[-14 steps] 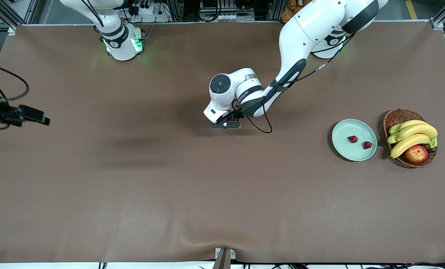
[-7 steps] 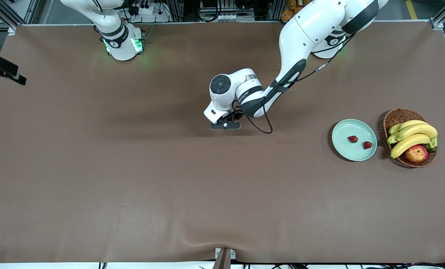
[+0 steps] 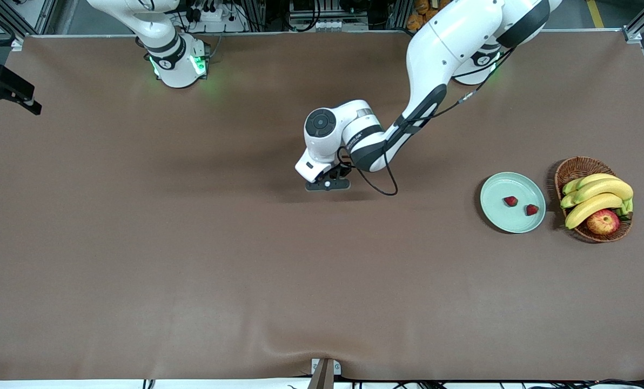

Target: Collect all strawberries into plate

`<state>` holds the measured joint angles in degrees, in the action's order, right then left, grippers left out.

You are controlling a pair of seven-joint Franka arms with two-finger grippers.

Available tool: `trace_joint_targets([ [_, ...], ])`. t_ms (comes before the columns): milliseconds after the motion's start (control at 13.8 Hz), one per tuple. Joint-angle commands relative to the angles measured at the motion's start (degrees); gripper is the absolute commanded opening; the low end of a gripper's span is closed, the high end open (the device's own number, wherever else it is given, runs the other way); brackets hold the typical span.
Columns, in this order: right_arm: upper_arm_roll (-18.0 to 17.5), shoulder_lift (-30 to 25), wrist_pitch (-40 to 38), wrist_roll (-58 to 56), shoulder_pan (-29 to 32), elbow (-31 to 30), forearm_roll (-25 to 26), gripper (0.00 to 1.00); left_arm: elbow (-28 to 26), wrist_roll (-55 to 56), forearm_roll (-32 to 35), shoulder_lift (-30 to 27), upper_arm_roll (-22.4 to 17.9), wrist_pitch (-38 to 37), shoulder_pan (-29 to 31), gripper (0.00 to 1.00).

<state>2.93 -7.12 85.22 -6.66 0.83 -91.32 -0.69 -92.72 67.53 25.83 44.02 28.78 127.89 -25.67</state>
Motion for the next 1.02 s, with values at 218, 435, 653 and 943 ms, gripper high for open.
trace_joint_targets([
  [218, -1.08, -0.27, 1.09, 0.33, 1.63, -1.14, 1.22, 1.00, -1.06, 0.58, -2.18, -12.37, -0.04, -7.21, 5.53, 0.10],
  [435, -1.08, -0.18, 0.83, 0.33, 1.80, -1.23, 1.13, 1.00, -1.15, -0.47, -2.45, -15.01, -0.04, -9.58, 10.44, 0.10],
  [653, -0.99, -0.09, 0.83, 0.33, 1.71, -1.23, 1.04, 1.00, -1.59, -3.98, -2.62, -16.86, 0.05, -13.71, 16.68, 0.10],
  [943, -0.99, 0.26, 0.92, 0.33, 2.59, -1.41, 0.51, 1.00, -4.21, -7.14, -2.80, -17.82, -0.04, -18.12, 24.94, 0.10],
])
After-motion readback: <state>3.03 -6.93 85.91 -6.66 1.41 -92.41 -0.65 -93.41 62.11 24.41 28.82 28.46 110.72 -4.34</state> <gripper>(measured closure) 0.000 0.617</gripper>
